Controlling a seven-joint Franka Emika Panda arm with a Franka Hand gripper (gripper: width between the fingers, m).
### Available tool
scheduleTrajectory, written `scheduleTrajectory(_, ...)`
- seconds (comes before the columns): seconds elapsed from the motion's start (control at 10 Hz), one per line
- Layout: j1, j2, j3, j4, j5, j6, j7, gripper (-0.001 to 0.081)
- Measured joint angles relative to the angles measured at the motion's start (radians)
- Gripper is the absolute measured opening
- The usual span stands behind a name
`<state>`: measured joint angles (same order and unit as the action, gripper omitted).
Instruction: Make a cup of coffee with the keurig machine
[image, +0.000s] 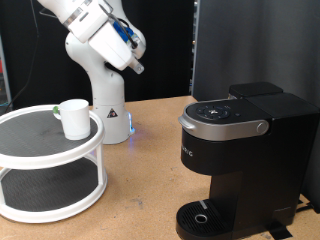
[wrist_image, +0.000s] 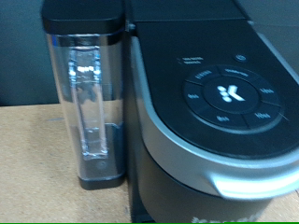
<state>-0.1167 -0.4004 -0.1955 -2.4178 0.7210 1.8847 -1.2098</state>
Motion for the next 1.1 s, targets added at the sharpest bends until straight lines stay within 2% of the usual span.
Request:
scheduleTrajectory(0.2, -0.005, -0.037, -0.013, -0.050, 0.060, 0.043, -0.005, 0.0002)
scheduleTrajectory(0.4, -0.016, -0.105, -0.053, -0.094, 0.106, 0.015, -0.006, 0.0002)
scheduleTrajectory(0.6, -0.030, -0.156, -0.112, -0.100, 0.084, -0.115, -0.010, 0.0002)
scheduleTrajectory(0.8, -0.046, -0.191, -0.170, -0.088, 0.003, -0.259, -0.037, 0.0002)
scheduleTrajectory(0.9, -0.050, -0.205, -0.186, -0.084, -0.020, -0.296, -0.046, 0.0002)
scheduleTrajectory(1.0, -0.050, -0.206, -0.181, -0.091, -0.010, -0.261, -0.042, 0.0002)
scheduleTrajectory(1.1, -0.052, -0.217, -0.162, -0.121, 0.054, -0.136, -0.042, 0.0002)
